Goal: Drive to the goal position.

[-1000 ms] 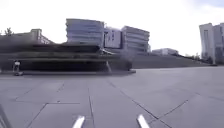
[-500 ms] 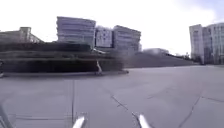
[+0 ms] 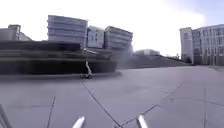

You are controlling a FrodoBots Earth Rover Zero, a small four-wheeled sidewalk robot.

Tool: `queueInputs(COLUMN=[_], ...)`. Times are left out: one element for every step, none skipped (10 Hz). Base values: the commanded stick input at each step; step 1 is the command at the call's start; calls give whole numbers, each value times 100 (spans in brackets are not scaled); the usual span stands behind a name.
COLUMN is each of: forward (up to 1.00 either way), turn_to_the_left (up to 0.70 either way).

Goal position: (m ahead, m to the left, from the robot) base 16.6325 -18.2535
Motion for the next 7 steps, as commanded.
queueInputs(forward=[26,0,100,100,100,100,100], turn_to_the_left=[-40,-45,-27,-27,-27,-27,-27])
